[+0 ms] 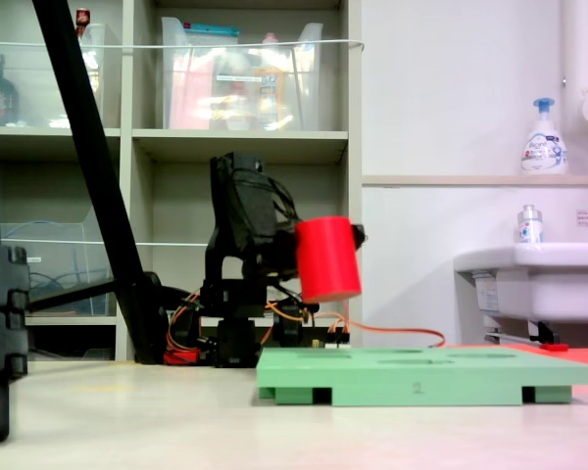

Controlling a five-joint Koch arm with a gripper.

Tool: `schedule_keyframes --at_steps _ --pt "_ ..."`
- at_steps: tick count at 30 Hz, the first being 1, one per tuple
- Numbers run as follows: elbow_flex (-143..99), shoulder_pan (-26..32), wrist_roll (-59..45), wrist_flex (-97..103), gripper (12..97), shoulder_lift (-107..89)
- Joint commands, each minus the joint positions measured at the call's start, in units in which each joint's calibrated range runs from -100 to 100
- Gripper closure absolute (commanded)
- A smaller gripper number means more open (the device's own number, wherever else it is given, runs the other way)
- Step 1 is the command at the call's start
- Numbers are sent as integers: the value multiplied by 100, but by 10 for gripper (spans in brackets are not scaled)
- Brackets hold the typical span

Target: Put the cylinder block into the corresponding hole

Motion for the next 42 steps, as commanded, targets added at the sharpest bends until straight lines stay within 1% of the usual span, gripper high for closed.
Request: schedule_keyframes --at_steps 1,15,24,31,42 --pt "141 161 -5 -16 787 24" --pt "-118 918 5 -25 787 890" --pt "-98 1114 44 52 785 1588" --pt "-8 1094 54 148 785 1882" --pt "351 830 34 148 787 2007"
